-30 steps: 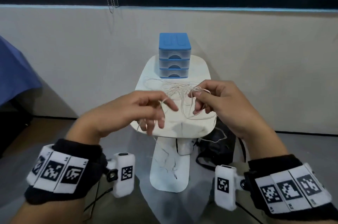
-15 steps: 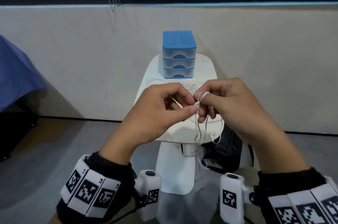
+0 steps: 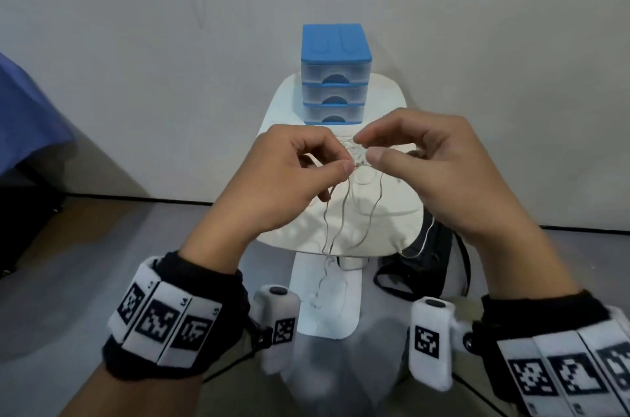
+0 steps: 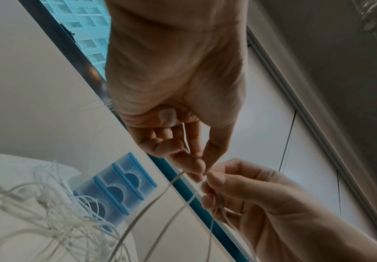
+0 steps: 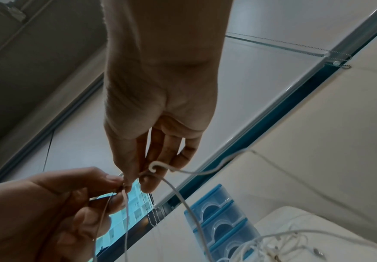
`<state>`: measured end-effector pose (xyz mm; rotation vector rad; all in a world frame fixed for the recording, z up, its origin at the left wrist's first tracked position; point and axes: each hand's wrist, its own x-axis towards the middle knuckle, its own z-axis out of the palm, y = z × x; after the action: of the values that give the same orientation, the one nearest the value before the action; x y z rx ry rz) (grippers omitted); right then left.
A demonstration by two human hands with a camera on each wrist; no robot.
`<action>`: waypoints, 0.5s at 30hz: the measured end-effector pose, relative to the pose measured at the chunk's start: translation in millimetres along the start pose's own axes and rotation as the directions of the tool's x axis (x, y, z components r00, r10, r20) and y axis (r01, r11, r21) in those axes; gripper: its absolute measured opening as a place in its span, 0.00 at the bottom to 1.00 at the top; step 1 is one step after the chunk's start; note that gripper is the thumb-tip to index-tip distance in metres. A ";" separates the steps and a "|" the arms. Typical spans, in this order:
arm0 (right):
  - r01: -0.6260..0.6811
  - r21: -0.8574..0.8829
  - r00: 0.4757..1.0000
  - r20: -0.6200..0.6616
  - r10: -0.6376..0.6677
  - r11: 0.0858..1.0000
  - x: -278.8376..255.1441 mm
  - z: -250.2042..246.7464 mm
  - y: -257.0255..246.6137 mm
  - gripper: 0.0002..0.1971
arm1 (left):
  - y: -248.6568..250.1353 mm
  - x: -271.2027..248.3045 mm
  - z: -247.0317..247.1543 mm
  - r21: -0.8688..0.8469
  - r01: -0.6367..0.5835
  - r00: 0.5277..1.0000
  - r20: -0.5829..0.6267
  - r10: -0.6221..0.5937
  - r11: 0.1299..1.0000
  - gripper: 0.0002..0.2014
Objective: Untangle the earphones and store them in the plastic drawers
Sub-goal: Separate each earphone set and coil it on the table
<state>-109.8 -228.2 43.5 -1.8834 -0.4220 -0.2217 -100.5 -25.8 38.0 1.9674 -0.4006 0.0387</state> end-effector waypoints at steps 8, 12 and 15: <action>0.122 -0.267 0.992 0.052 -0.113 0.956 9.0 5.3 12.4 0.05 | -6.4 8.9 3.6 -0.046 0.061 0.998 -0.024 -0.062 0.997 0.06; 0.146 -0.230 0.987 -0.027 -0.156 0.962 9.3 11.4 19.9 0.03 | -12.0 15.3 5.7 -0.114 0.094 0.989 -0.104 -0.106 0.989 0.06; 0.055 0.079 0.998 -0.009 -0.054 0.995 9.0 14.5 25.3 0.03 | -19.1 20.5 5.4 -0.168 0.138 0.968 -0.188 -0.169 0.976 0.08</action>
<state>-92.4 -220.5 19.6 -1.7941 -0.4712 -0.2443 -76.3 -29.0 23.1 1.8161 -0.1136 0.1037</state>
